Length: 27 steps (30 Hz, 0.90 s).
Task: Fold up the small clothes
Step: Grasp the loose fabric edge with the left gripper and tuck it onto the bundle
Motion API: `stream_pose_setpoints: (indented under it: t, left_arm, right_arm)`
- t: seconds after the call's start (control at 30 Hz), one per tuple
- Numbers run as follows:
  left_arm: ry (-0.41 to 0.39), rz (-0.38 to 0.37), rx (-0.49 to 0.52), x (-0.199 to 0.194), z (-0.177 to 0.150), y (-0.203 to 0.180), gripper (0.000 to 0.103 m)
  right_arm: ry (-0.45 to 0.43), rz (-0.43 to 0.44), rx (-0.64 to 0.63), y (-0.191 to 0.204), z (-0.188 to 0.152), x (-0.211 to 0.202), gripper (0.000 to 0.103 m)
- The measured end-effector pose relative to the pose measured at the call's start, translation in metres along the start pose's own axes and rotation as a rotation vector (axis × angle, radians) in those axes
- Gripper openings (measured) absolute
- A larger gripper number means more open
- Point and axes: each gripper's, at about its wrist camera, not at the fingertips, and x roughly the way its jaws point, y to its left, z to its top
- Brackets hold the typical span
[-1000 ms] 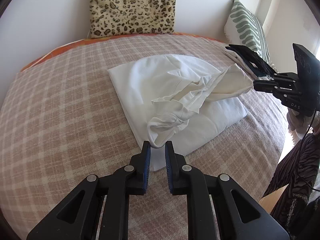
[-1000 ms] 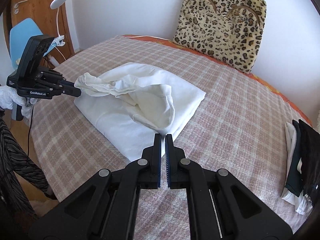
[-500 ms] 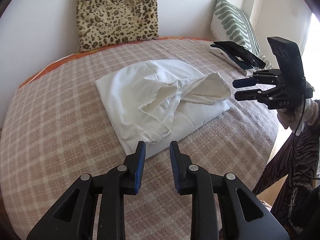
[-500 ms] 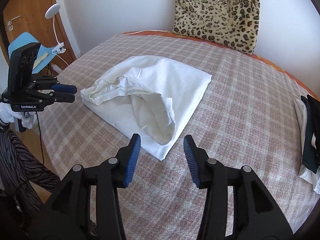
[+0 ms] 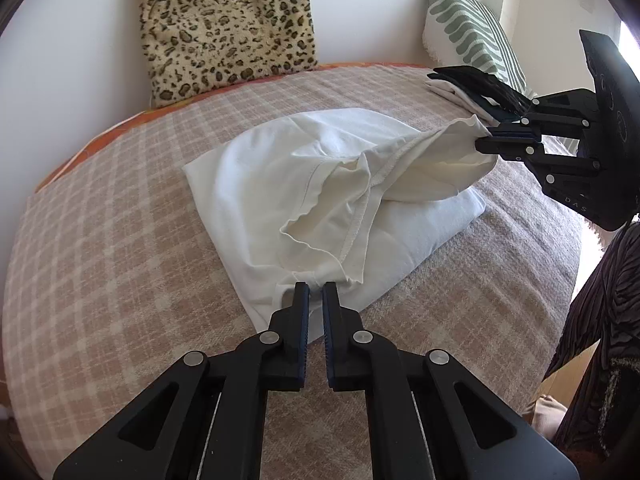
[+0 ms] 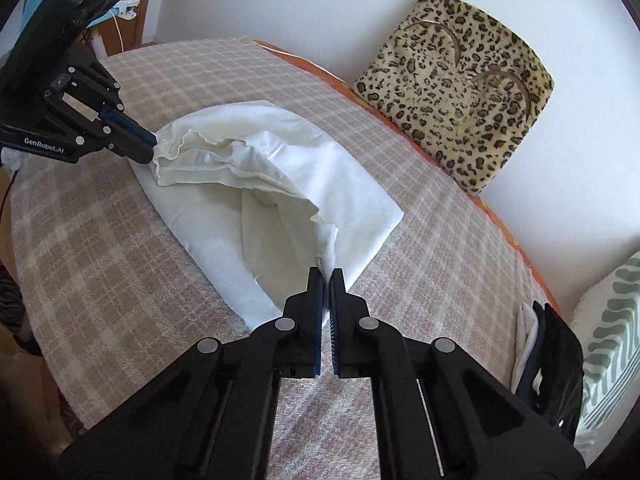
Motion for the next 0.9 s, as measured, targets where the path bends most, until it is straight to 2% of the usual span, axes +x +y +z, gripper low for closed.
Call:
stream_pose_setpoints:
  t: [0.1,0.2,0.3,0.33,0.4,0.47,0.5,0.53,0.6,0.67,0.77,0.87,0.9]
  left_arm:
    - [-0.015,-0.013,0.006,-0.009,-0.003,0.003,0.004]
    - [-0.012,-0.011,0.012,-0.013,-0.005,0.006,0.004]
    - [-0.028,-0.035,-0.012,-0.018,-0.004,0.01,0.004]
    - [-0.029,-0.053,-0.022,-0.018,-0.002,0.01,0.007]
    - [-0.037,-0.039,-0.015,-0.018,0.001,0.005,0.016]
    - [-0.039,-0.031,0.031,-0.016,0.003,-0.005,0.02]
    - [-0.033,-0.016,0.061,-0.013,0.005,-0.011,0.022]
    - [-0.022,0.0,0.094,-0.008,0.006,-0.015,0.028]
    - [-0.003,0.028,0.149,0.001,0.007,-0.025,0.031]
    - [0.014,0.054,0.185,0.009,0.007,-0.032,0.031]
    - [0.037,0.083,0.196,0.019,0.005,-0.034,0.031]
    - [0.029,0.07,0.211,0.02,0.005,-0.034,0.03]
    - [0.025,0.071,0.214,0.019,0.006,-0.033,0.023]
  right_arm:
    - [-0.027,-0.161,-0.256,0.03,-0.003,-0.011,0.003]
    - [0.004,-0.156,-0.347,0.052,-0.009,-0.008,0.003]
    - [0.045,-0.093,-0.32,0.055,-0.013,-0.004,0.003]
    - [0.053,-0.052,-0.278,0.051,-0.012,-0.006,0.003]
    - [0.067,0.031,-0.168,0.036,-0.012,-0.008,0.004]
    - [0.062,0.117,-0.032,0.018,-0.012,-0.015,0.008]
    - [0.061,0.18,0.053,0.007,-0.013,-0.018,0.014]
    - [0.06,0.236,0.147,-0.005,-0.014,-0.019,0.028]
    - [0.057,0.335,0.345,-0.029,-0.024,-0.019,0.044]
    - [0.066,0.437,0.559,-0.054,-0.037,-0.013,0.045]
    - [0.091,0.543,0.825,-0.081,-0.059,0.01,0.047]
    - [0.161,0.608,0.968,-0.084,-0.073,0.038,0.047]
    - [0.185,0.606,0.971,-0.08,-0.073,0.045,0.047]
